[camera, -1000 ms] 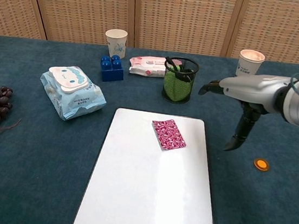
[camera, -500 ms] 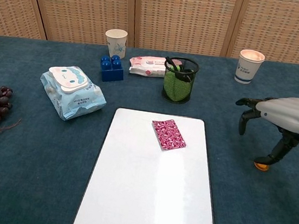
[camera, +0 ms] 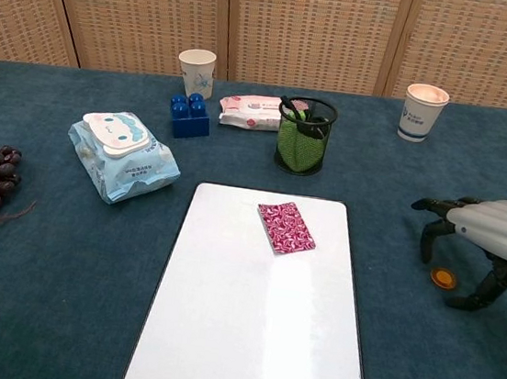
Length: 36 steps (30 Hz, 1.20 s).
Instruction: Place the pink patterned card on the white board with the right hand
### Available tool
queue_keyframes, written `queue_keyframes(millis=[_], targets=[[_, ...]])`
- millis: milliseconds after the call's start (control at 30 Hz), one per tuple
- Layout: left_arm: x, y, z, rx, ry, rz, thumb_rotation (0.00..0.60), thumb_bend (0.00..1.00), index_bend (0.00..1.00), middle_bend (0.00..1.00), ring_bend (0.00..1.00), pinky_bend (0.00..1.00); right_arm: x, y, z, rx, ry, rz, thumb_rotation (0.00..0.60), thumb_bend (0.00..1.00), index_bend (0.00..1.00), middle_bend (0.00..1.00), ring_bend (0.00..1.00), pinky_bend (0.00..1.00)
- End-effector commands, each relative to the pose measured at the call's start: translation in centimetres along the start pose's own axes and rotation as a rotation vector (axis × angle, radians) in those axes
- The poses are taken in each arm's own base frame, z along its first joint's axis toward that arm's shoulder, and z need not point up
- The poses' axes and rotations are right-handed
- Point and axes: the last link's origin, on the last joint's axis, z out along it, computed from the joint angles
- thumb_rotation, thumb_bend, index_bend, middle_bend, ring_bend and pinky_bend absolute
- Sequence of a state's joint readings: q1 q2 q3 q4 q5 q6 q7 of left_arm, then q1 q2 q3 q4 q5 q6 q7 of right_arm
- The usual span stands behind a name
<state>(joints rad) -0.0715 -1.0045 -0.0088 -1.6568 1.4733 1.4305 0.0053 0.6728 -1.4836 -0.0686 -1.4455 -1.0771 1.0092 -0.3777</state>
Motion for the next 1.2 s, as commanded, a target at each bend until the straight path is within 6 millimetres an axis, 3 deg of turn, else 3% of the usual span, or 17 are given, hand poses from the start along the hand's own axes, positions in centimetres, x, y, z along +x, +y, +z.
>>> queue_keyframes(millis=[33, 333, 833, 1200], targets=[[-0.02, 0.02, -0.02, 0.0, 0.0, 0.001, 0.6, 0.0, 0.0, 0.0, 0.0, 0.0, 0.07, 0.23, 0.09, -0.003, 0.003, 0.003, 0.6, 0.26, 0.38, 0.0, 0.0, 0.0], [-0.1, 0.11, -0.02, 0.0, -0.002, 0.005, 0.6, 0.0, 0.0, 0.0, 0.0, 0.0, -0.04, 0.53, 0.2, -0.005, -0.003, 0.0, 0.6, 0.26, 0.39, 0.0, 0.0, 0.0], [-0.24, 0.16, 0.11, 0.003, -0.006, 0.011, 0.6, 0.0, 0.0, 0.0, 0.0, 0.0, -0.08, 0.9, 0.63, -0.034, -0.05, -0.016, 0.6, 0.35, 0.39, 0.0, 0.0, 0.0], [-0.28, 0.2, 0.13, 0.004, -0.007, 0.012, 0.6, 0.0, 0.0, 0.0, 0.0, 0.0, -0.61, 0.6, 0.73, -0.023, -0.054, -0.014, 0.6, 0.36, 0.51, 0.0, 0.0, 0.0]])
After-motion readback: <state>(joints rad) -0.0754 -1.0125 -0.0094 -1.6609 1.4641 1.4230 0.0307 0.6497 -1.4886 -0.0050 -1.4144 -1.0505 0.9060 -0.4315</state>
